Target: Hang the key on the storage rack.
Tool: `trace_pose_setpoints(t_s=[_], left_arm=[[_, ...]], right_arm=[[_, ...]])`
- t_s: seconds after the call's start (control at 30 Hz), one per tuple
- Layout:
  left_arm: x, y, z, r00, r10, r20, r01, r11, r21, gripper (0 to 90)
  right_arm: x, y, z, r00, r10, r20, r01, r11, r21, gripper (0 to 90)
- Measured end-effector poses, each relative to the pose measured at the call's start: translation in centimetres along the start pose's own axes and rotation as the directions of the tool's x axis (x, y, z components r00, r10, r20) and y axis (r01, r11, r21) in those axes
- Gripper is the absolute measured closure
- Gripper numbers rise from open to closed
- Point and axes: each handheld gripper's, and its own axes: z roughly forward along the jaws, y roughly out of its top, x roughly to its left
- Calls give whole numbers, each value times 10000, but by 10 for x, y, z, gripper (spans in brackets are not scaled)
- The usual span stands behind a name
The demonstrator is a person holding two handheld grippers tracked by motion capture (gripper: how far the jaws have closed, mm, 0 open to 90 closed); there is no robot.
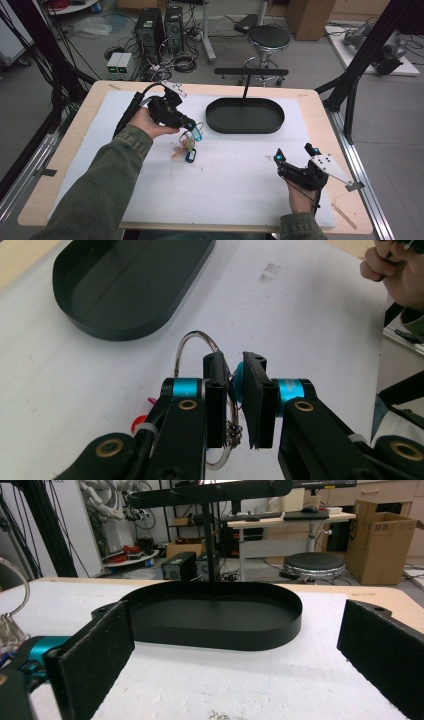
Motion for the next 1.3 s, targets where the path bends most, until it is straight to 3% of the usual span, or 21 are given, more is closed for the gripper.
trace_pose_setpoints(t_s=[0.53, 0.97, 1.17, 1.3], left_arm=[[3, 43, 0, 9991, 422, -85, -422, 9991, -26, 804], [5, 72, 1, 9970, 769, 124, -768, 9970, -87, 804], [11, 84, -1, 9972, 723, 163, -721, 9973, -112, 804], [15, 93, -1, 9972, 621, 423, -613, 9979, -192, 804]], right_arm=[[-2, 0, -1, 9999, 106, -6, -106, 9999, -35, 6], [-3, -1, -1, 9999, 144, -58, -144, 9999, -38, 6], [-4, -1, -3, 9997, 254, -37, -254, 9997, -44, 6], [-4, -1, -3, 9997, 238, -78, -239, 9997, -34, 5]])
